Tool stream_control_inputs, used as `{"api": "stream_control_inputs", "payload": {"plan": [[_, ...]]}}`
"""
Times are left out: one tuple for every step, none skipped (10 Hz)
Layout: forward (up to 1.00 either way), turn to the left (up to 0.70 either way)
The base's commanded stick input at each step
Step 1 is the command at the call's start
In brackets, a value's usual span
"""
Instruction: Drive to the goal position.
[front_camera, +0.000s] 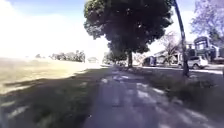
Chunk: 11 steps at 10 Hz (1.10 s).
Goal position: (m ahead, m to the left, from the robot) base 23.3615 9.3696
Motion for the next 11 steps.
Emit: {"api": "stream_control_inputs", "payload": {"plan": [[1.00, 0.00], [1.00, 0.00], [1.00, 0.00], [1.00, 0.00], [1.00, 0.00], [1.00, 0.00], [1.00, 0.01], [1.00, 0.03], [1.00, 0.09], [1.00, 0.17], [1.00, 0.18]]}}
